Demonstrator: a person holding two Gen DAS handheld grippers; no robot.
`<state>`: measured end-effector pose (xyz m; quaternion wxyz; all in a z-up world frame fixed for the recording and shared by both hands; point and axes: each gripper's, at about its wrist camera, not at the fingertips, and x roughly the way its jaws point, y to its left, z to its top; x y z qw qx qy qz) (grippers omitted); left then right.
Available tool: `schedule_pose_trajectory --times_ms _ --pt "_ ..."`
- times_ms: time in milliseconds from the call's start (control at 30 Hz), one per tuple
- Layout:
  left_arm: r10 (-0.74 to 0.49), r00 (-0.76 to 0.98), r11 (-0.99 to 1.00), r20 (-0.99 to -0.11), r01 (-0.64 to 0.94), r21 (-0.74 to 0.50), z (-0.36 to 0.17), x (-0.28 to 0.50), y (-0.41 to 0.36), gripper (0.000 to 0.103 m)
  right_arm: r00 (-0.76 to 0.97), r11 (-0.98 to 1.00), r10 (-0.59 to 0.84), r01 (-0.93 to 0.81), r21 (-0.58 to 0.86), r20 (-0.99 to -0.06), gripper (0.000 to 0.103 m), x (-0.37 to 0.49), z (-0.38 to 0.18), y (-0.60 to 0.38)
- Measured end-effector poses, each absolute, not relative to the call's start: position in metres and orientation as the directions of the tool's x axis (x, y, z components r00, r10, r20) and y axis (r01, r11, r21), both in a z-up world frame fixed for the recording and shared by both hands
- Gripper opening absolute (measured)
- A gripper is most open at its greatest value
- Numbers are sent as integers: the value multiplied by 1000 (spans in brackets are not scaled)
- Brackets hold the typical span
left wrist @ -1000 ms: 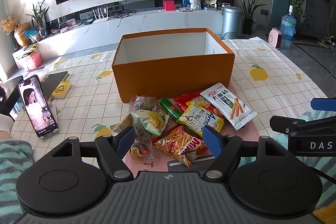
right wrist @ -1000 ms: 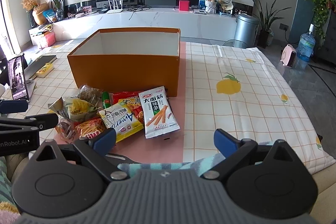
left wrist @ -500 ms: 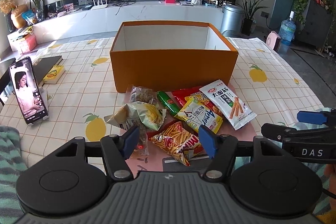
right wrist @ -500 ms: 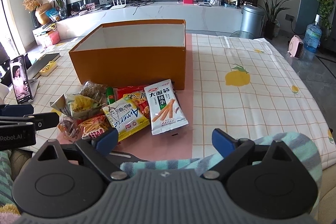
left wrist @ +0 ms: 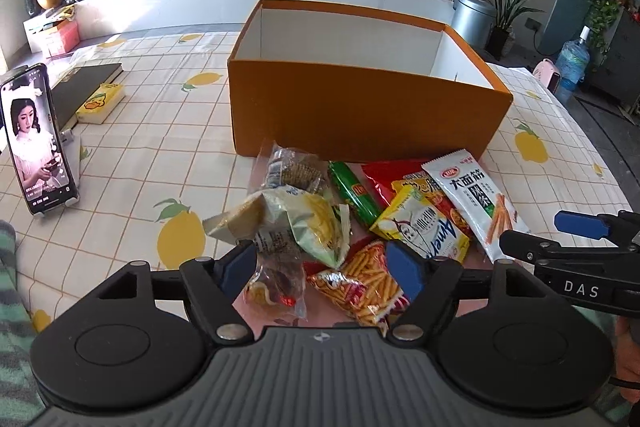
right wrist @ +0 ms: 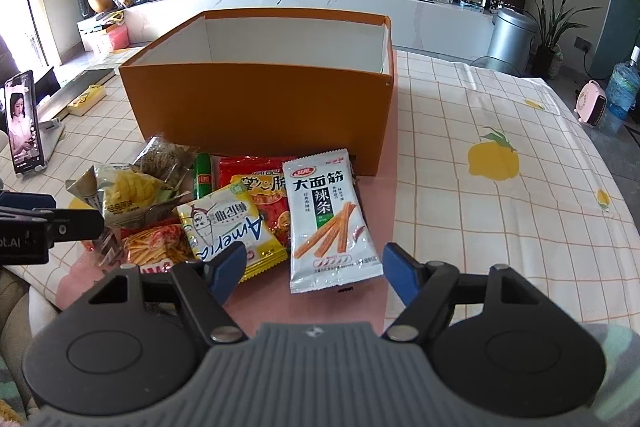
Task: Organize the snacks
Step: 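Move the right gripper to the white spicy strip bag while the left gripper reaches the pale chip bag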
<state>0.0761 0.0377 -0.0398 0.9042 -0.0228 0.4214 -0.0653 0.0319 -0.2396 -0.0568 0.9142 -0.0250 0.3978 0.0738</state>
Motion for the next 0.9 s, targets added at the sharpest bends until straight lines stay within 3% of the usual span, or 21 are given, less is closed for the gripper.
schedule_pose_trajectory --times_ms 433,900 --pt "-170 696 983 -698 166 -75 -66 107 52 90 648 990 109 -140 23 -754 73 92 -97 -238" --pt "-134 660 989 -739 141 -54 -82 119 51 93 646 989 132 -134 59 -752 67 98 -110 -239"
